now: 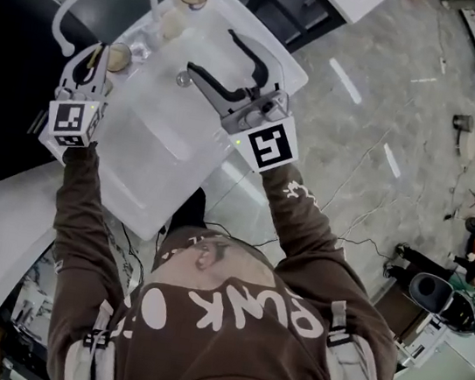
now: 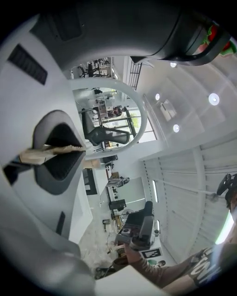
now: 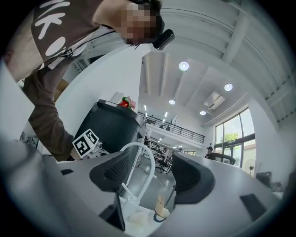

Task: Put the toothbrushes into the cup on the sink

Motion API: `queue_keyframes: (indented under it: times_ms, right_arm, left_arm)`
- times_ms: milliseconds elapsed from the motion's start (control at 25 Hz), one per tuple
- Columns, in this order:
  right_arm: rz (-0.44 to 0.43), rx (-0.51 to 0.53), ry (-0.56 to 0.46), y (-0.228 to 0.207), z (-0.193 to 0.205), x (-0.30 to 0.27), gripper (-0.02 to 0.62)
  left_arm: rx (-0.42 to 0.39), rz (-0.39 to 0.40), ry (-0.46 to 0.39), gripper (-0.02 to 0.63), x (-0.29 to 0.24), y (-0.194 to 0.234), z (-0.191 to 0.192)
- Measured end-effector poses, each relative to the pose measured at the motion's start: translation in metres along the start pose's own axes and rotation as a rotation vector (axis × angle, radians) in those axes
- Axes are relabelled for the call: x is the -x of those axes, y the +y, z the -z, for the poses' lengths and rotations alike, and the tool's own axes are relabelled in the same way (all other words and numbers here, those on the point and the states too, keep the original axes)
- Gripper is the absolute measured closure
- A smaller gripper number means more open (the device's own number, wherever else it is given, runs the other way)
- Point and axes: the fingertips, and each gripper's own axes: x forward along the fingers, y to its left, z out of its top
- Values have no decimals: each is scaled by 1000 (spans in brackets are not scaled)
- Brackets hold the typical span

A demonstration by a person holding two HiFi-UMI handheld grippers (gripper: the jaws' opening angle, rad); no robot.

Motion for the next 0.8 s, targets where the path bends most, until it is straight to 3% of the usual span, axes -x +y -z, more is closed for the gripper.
queue_keyframes:
  times_ms: [200,440,480,600,800]
  right_arm:
    - [16,18,3,-3,-3,9,321]
    - [37,16,6,-5,-6,17,322]
    - [40,16,5,-5,-8,19,322]
    - [42,25,15,1,-12,29,321]
    - [58,30,-11,9,-32,50,319]
  left_arm:
    - [1,-2,41,600,-10,-3,27]
    - [-4,-13,42,599,-13,-3,27]
    - [-14,-10,40,587,-12,-5,25]
    - [-41,-6,9,421,-1,-12,7]
    - [-78,-9,-71,383,34,-30,-39]
